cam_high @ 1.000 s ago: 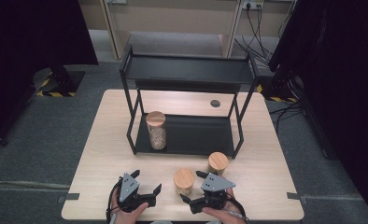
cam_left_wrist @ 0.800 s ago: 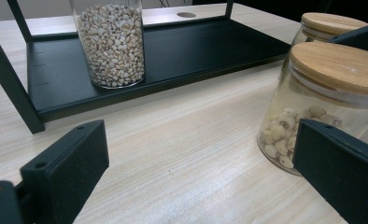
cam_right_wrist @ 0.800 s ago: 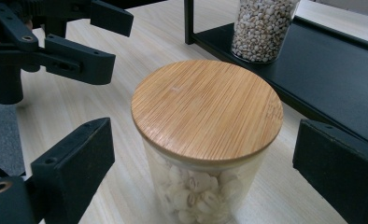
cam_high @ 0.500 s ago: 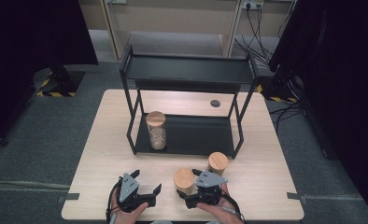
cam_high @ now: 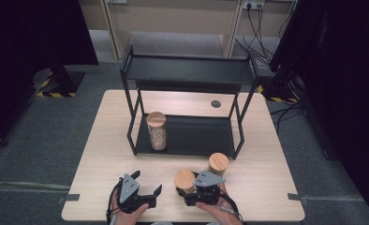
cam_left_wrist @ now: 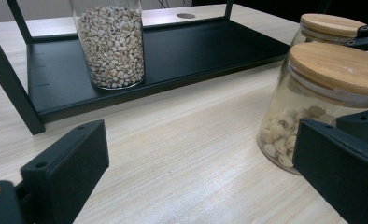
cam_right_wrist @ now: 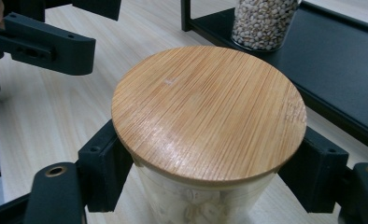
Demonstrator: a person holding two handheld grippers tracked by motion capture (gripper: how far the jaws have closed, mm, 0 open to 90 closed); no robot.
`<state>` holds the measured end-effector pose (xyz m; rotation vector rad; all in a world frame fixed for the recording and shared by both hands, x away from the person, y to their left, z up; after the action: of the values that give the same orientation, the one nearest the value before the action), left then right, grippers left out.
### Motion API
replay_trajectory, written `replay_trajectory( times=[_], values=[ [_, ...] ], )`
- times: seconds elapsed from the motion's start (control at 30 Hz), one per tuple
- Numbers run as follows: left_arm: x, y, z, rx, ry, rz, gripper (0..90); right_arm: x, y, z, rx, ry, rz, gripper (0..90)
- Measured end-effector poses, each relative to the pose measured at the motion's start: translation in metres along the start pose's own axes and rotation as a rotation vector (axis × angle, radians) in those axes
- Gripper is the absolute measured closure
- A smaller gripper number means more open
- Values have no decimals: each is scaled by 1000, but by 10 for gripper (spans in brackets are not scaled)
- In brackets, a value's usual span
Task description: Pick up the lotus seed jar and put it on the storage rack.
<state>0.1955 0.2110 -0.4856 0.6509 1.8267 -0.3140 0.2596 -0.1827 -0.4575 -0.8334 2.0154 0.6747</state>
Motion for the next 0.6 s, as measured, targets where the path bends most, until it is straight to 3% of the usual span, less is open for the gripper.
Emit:
replay_trajectory(
  times=[0.2, 0.6],
  values=[
    [0, 0, 1, 2, 2, 0, 34, -6, 3, -5, -7, -16, -11, 254],
    [0, 0, 0, 0, 0, 0, 34, -38, 0, -14, -20, -21, -26, 254]
  ],
)
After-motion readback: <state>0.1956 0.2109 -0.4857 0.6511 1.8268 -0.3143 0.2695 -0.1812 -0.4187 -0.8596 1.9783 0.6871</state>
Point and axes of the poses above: each handheld gripper's, and its own axes: z roughly forward along the jaws, x roughly out of its underside, y roughly to its left, the point moved 4 cm from there along z, roughly forward along the jaws, and after that the axes turned 11 degrees about z, right-handed, at the moved point
